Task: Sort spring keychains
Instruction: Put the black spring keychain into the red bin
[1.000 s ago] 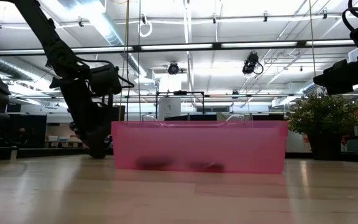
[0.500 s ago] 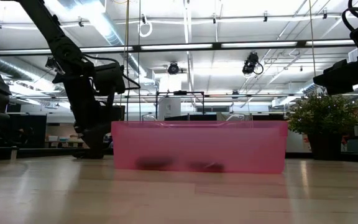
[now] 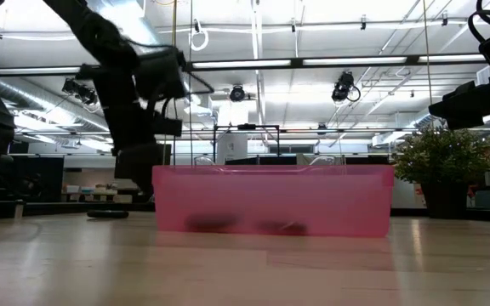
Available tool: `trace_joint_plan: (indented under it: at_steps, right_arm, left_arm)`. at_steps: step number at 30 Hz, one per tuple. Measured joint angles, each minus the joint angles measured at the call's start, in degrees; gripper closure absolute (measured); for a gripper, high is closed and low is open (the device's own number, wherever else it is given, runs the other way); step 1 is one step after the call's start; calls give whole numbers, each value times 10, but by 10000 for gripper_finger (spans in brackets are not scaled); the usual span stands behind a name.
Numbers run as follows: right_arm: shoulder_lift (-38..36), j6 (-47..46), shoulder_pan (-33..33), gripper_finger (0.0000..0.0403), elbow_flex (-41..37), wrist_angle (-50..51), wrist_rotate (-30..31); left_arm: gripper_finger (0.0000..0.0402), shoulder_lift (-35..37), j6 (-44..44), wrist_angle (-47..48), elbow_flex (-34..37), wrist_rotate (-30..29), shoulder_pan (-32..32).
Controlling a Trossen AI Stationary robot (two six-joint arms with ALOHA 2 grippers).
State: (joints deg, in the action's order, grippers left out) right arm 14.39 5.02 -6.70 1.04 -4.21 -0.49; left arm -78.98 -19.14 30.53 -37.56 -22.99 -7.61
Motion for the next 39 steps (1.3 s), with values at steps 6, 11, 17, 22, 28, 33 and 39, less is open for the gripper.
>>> trace_joint_plan:
  at_steps: [6, 11, 17, 22, 28, 33, 39]
  right_arm:
    - [0, 0, 0, 237, 0, 0, 0]
    - [0, 0, 0, 237, 0, 0, 0]
    - [0, 0, 0, 237, 0, 0, 0]
    - [0, 0, 0, 237, 0, 0, 0]
    - [0, 0, 0, 237, 0, 0, 0]
    - [0, 0, 0, 237, 0, 0, 0]
    - [0, 0, 0, 237, 0, 0, 0]
  left_arm:
    - [400, 1, -34, 89, -70, -54, 78]
    - [388, 1, -58, 126, -92, -78, 112]
    - [363, 1, -70, 166, -93, -68, 110]
    - [311, 2, -114, 202, -85, -41, 88]
    - [219, 2, -104, 159, -26, -35, 44]
    - [165, 3, -83, 91, 44, -8, -10]
    - [177, 1, -28, -41, 100, 65, -78]
